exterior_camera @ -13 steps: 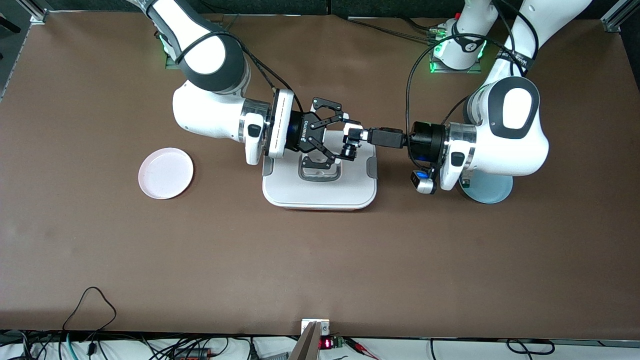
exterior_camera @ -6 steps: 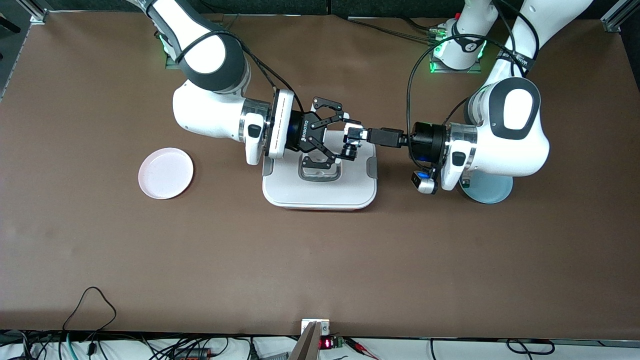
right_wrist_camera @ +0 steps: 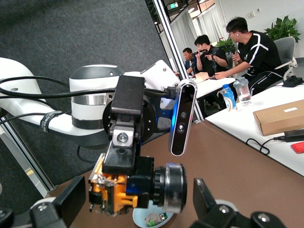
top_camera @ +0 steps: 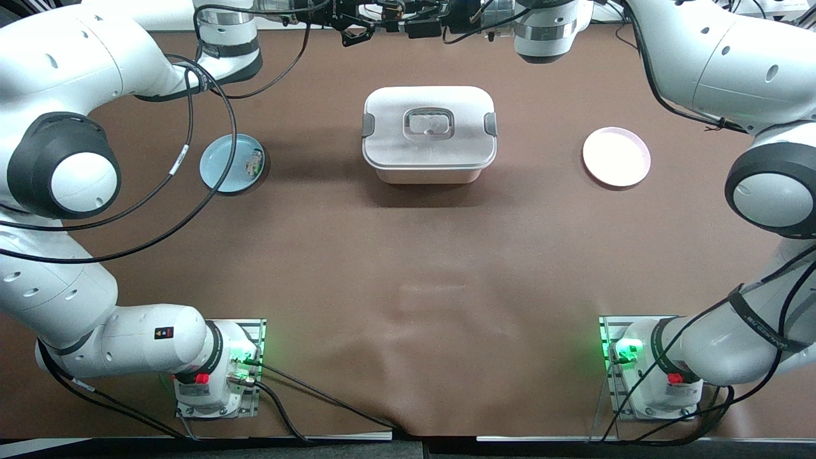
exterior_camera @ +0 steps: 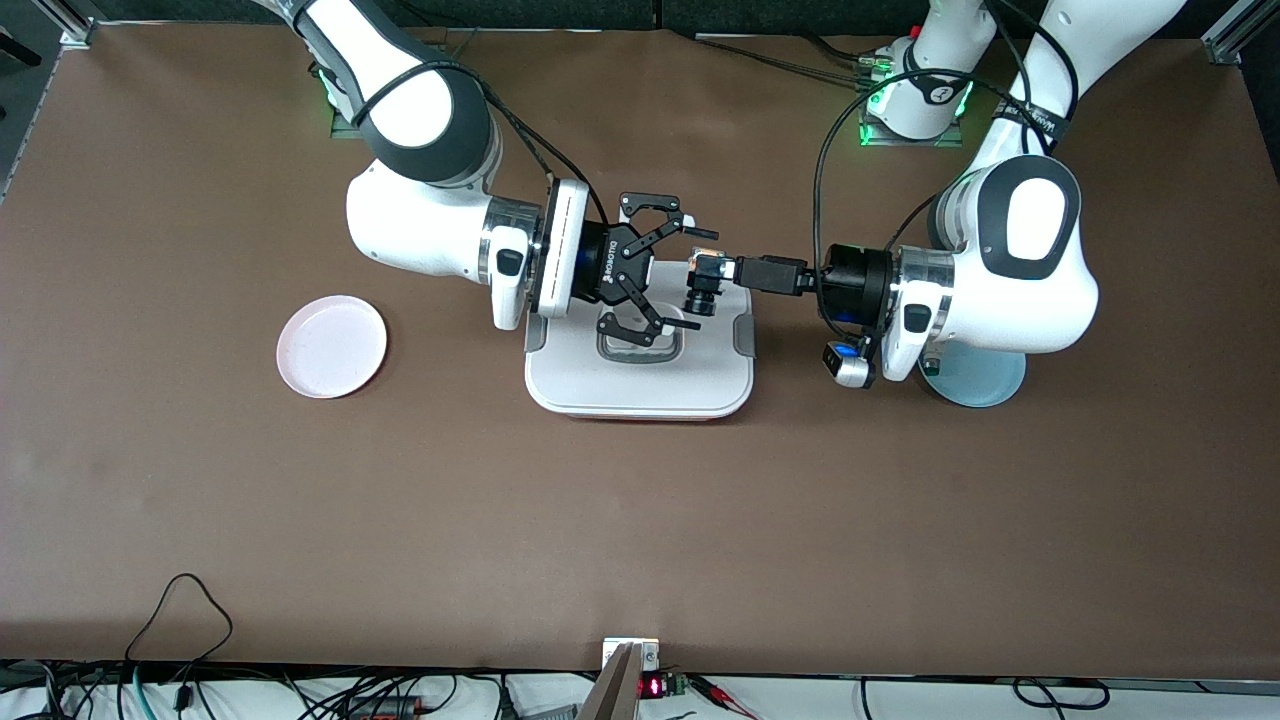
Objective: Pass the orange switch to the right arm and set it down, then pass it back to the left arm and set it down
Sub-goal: 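Open the right gripper and pull it back while the left gripper withdraws, then carry the switch to the blue plate while the right gripper retracts, then lower the switch onto the blue plate and open the left gripper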
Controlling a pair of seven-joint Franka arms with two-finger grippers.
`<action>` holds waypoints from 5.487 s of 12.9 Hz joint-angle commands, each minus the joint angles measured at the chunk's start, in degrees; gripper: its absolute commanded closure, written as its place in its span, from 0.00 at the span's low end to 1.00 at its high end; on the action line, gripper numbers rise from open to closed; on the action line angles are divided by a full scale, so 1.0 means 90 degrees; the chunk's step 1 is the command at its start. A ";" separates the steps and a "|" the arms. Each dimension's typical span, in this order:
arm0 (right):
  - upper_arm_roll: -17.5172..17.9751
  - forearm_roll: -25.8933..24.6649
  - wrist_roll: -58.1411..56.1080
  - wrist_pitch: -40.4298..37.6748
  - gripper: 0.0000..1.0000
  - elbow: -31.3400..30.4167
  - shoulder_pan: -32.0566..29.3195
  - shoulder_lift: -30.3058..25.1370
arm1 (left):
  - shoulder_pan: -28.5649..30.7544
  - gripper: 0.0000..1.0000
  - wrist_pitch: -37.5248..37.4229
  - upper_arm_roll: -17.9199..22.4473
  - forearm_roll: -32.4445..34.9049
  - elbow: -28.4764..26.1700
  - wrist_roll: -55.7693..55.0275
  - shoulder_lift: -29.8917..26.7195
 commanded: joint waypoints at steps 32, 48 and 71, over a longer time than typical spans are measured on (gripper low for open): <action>-0.0839 -0.8812 0.9019 -0.3984 0.00 -0.1405 -0.2486 -0.1812 | 0.1419 0.97 -0.1645 -0.0274 0.9610 -0.0722 0.7597 -0.0875; -0.3729 -0.9981 1.0754 -0.5802 0.00 0.0032 -0.1677 -0.2202 | 0.3130 0.99 0.3064 -0.0206 1.0565 -0.3333 0.9379 -0.0331; -0.3739 -1.0490 0.9958 -0.5130 0.00 -0.1697 -0.1412 -0.3863 | 0.3179 0.74 0.3495 -0.0157 1.1485 -0.3050 0.8636 0.0716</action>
